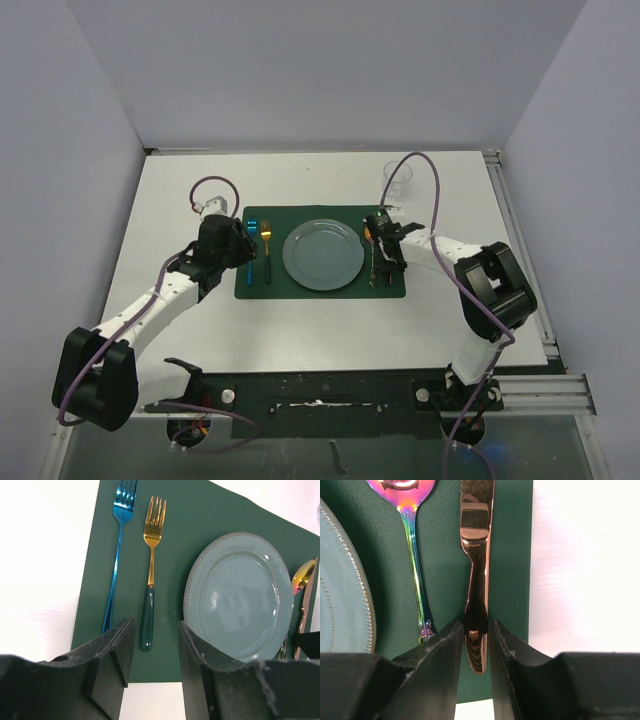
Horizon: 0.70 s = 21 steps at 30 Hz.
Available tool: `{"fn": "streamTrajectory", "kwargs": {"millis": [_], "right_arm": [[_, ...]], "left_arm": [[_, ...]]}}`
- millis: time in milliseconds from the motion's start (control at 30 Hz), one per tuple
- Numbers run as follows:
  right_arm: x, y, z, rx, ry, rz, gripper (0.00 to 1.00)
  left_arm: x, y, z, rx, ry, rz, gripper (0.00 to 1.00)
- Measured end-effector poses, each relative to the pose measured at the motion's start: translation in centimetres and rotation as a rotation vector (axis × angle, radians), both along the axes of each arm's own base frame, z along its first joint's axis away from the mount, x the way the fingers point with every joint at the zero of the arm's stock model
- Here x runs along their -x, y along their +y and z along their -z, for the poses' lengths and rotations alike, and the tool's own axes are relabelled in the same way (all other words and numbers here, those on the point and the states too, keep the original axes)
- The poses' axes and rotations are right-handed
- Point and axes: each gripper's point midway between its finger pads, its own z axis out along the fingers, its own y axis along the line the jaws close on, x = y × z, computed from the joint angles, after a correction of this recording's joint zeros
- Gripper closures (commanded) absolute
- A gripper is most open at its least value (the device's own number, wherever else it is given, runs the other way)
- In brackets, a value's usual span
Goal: Set the dinner table for one person
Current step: Adjust the knife on the napkin.
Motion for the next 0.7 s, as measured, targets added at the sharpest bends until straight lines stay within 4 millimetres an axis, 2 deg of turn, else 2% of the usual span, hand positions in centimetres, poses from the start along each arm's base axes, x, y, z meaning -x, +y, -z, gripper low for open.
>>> {"fn": "streamTrajectory", "kwargs": {"millis": [167, 267, 467, 700], "right_arm": [[-0.02, 0.06, 0.07, -0.004, -0.002, 0.001, 0.74], [0.0, 0.06, 0.08, -0.005, -0.001, 0.001, 0.78], [0.03, 0.05, 0.03, -0.006, -0.004, 0.001, 0.99], [0.14, 0.02, 0.05, -0.016, -0.016, 0.009, 1.0]], "left_arm": [[-0.02, 0.04, -0.09, -0.001, -0.003, -0.002, 0.63], [-0.02, 0.04, -0.09, -0.001, -0.003, -0.002, 0.63], [-0.02, 0.04, -0.1, 0.0, -0.003, -0.002, 0.63], [-0.03, 0.03, -0.1, 0.001, -0.004, -0.002, 0.63]]}}
